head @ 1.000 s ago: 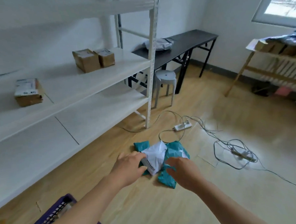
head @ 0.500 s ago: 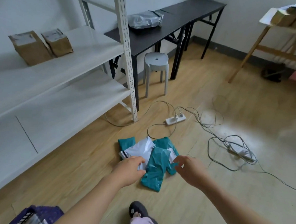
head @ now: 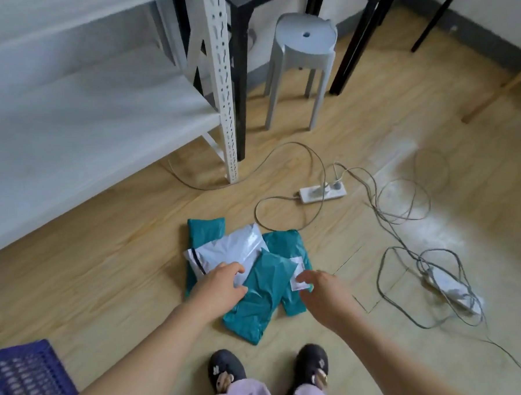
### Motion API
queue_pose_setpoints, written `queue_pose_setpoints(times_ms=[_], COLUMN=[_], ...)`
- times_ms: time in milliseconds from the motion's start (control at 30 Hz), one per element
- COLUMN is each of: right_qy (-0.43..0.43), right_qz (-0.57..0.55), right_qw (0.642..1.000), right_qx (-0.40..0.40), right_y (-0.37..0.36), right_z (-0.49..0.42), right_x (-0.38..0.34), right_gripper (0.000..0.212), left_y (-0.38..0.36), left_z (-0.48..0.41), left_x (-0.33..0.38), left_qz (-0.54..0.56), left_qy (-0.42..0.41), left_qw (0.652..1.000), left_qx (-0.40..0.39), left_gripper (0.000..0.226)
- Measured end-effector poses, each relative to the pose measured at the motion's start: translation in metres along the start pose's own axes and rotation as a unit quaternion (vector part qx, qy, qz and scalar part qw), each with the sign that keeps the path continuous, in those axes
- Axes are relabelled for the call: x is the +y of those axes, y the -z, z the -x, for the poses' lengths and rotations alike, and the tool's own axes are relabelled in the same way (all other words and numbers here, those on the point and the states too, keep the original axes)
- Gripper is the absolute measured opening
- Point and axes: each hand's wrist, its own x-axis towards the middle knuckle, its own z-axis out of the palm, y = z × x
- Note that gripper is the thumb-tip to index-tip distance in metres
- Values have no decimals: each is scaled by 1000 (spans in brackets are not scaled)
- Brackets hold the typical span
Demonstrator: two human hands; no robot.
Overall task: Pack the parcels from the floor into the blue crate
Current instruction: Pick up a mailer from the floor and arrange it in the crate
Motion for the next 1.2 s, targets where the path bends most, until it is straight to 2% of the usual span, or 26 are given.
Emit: queue_pose_setpoints(times_ms=[167,433,600,733,833,900,967,1067,1133,1200], right_qy=[53,109,114,113,99,93,83,70,80,97], right_qz=[94,232,299,332,324,295,262,135,54,-3], right_qw=[993,956,937,926,934,947,959,987,995,995], right_qx=[-57,-143,-138,-141,-116,-87,-75,-44,-29,-20], right_y=[-66,-191,-252,-286,-302,-308,-310,-298,-283,-263], right_z=[-102,-241,-321,-364,-379,-380,-375,-358,-340,-323], right_x=[17,41,62,72,77,80,81,75,69,59], right_gripper=[49,60,79,95,87,59,33,16,16,26], left_y=[-61,-177,-230,-260,-273,-276,-276,-266,-252,-233], left_z=[-91,-203,-260,-295,-309,-313,-313,-298,-277,-255], left_x=[-39,-123,-161,-178,-185,-187,-187,-183,-174,-161], left_qz=[46,115,158,171,217,242,307,431,485,544], left_qy=[72,172,201,221,239,255,290,353,387,402], left_qw=[996,978,966,959,945,935,906,829,781,733], left_qx=[7,-30,-41,-46,-47,-47,-39,-48,-68,-74], left_gripper=[46,56,64,57,54,50,40,36,49,64])
